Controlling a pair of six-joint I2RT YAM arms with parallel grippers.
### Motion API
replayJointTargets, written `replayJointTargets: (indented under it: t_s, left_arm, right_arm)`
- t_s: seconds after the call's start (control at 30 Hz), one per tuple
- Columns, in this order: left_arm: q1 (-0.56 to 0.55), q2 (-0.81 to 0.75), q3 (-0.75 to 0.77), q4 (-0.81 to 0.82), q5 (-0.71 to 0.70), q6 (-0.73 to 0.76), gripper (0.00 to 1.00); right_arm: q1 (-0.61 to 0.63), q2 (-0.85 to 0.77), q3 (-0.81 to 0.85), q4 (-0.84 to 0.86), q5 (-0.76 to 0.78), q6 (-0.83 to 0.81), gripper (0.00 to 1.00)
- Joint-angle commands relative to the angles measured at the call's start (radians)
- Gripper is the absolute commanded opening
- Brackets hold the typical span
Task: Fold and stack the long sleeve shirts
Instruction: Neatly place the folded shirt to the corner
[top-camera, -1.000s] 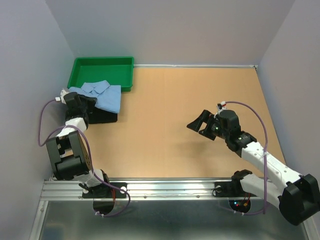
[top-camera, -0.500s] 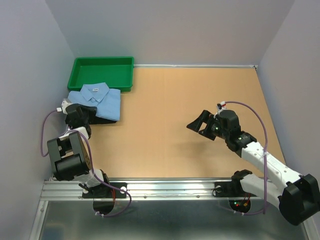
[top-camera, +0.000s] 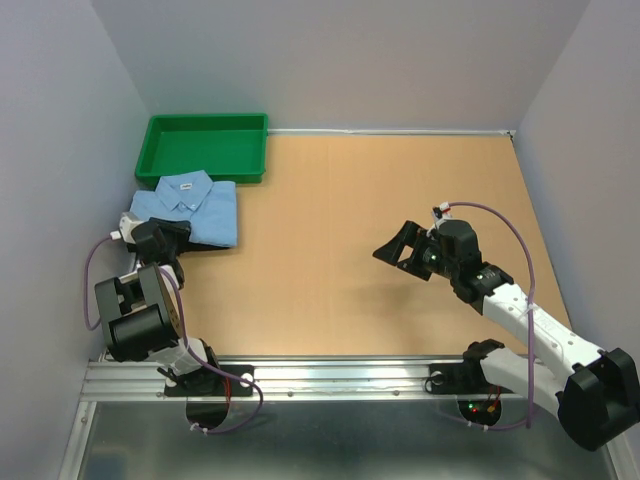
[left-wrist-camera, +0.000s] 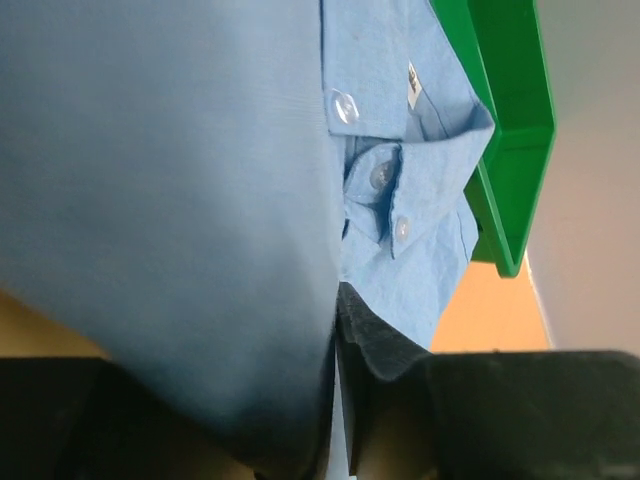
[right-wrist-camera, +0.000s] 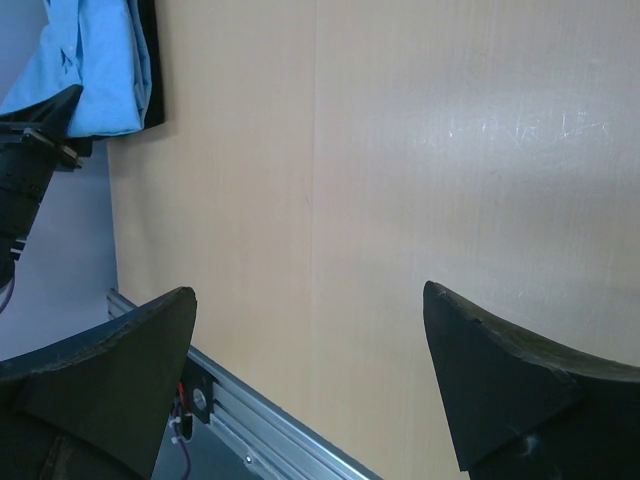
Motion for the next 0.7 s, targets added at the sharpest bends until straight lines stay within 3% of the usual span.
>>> replayJointTargets:
  t_s: [0.0,0.1,0.13,0.43,0.67]
  left_arm:
    - [0.018,-0.074,0.010,-0.007,-0.076,0.003,0.46]
    - [0.019,-0.151,0.024,-0.109,-0.134,0.014,0.69]
    - [0.018,-0.170,0.028,-0.170,-0.169,0.014,0.71]
    - [0.020,-0.400,0.090,-0.608,-0.430,-0.080,0.74]
    - [0.020,-0.543,0.168,-0.743,-0.443,-0.077,0.72]
  right_arm:
    - [-0.008,-0.004,0.064,0.011,-0.006,-0.037,1.00]
    - [-0.008,-0.012,0.065,0.011,-0.006,-0.040,1.00]
    - [-0.008,-0.013,0.065,0.011,-0.006,-0.041,1.00]
    - [-0.006,-0.031,0.073,0.009,-0.013,-0.063,1.00]
    - [-0.008,-0.045,0.096,-0.012,-0.015,-0.107,1.00]
